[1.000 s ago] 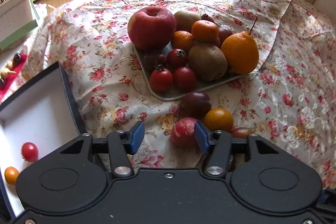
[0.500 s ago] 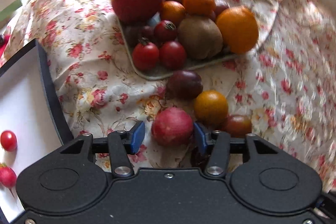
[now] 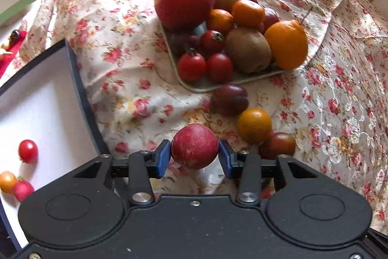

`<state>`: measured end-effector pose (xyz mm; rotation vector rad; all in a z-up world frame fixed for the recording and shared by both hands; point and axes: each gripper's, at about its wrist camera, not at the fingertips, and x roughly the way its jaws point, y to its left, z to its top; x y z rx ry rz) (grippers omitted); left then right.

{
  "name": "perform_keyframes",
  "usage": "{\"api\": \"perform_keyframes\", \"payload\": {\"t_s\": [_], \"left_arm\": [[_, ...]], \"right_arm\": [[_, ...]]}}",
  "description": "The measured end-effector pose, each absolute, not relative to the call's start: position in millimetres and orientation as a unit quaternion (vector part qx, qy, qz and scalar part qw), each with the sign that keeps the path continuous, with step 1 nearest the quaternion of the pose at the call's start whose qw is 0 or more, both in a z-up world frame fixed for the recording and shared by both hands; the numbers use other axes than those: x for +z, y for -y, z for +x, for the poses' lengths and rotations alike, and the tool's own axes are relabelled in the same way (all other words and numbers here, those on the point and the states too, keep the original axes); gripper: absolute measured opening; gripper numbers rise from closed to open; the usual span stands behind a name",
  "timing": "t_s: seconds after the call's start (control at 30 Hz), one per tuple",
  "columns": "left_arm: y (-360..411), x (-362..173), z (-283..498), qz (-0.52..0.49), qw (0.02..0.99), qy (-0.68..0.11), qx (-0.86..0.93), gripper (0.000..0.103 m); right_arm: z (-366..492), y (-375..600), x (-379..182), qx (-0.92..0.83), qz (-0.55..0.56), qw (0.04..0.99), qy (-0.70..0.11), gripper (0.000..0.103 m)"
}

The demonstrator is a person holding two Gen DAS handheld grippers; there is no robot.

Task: Organize fruits
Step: 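Grasp a red plum with the left tool while the right tool holds the tomato, then carry the plum and tomato into the white box and release both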

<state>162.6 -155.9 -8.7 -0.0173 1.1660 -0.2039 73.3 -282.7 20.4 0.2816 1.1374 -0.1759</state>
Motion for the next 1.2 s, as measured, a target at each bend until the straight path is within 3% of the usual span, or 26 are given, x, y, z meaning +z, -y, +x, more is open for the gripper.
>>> {"api": "perform_keyframes", "payload": {"t_s": [1.2], "left_arm": [[116.8,4.8,154.5,-0.022,0.828,-0.555,-0.078,0.05]], "right_arm": [[66.6,250.1,41.2,-0.052,0.1,0.849,-0.516,0.036]]}}
